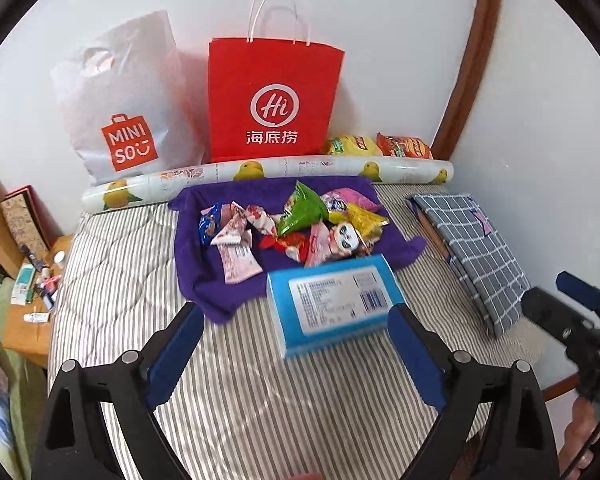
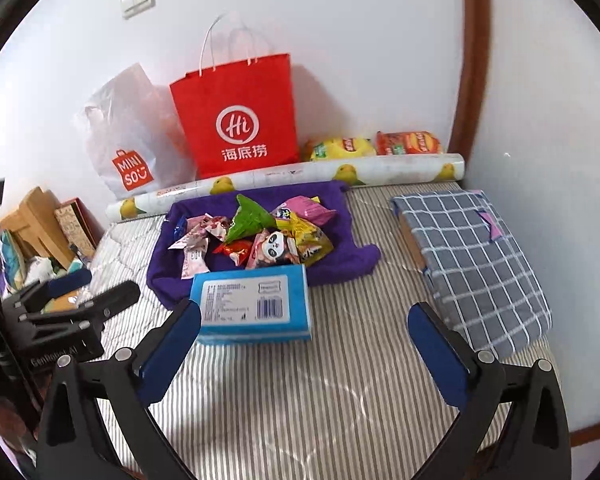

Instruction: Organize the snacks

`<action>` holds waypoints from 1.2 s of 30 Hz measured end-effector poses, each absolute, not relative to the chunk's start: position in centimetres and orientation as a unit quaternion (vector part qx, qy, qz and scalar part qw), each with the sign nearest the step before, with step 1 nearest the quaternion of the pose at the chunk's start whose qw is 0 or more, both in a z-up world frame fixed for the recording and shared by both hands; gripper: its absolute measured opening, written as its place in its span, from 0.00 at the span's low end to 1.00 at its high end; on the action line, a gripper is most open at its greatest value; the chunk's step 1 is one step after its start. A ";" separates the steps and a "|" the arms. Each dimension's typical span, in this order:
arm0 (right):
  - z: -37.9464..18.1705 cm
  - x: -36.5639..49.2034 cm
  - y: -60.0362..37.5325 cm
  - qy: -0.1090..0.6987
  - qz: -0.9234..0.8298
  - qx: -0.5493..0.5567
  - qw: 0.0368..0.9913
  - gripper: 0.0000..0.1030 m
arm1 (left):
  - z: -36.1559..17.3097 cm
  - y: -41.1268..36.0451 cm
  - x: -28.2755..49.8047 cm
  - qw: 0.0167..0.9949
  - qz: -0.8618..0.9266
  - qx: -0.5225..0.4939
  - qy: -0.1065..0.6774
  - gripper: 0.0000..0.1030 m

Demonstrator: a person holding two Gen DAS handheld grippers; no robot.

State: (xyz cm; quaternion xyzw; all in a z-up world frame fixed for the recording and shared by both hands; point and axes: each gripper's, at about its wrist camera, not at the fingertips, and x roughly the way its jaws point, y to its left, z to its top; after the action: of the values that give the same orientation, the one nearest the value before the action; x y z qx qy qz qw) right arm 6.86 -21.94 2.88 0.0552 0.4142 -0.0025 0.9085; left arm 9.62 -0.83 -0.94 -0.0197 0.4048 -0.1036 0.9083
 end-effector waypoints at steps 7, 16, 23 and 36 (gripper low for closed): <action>3.2 2.2 -23.4 0.397 -0.040 0.044 0.916 0.99 | -0.5 -2.3 4.5 0.915 -0.102 -0.014 0.391 0.91; 2.9 -2.2 -24.5 0.390 -0.025 0.049 0.919 0.99 | 0.3 -2.6 -0.7 0.926 -0.081 -0.024 0.368 0.91; 3.3 -4.4 -25.6 0.378 -0.031 0.060 0.923 0.99 | 0.8 -3.3 -2.4 0.928 -0.092 -0.025 0.360 0.91; 3.3 -4.9 -25.1 0.375 -0.033 0.053 0.925 0.99 | 1.6 -2.9 -3.0 0.932 -0.096 -0.028 0.348 0.91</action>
State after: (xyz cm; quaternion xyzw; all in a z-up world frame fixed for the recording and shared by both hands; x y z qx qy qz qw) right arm -4.95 -25.13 3.28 0.0525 0.3751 -0.0332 0.9249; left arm -3.04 -2.88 1.59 -0.0275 0.3480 -0.0965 0.9321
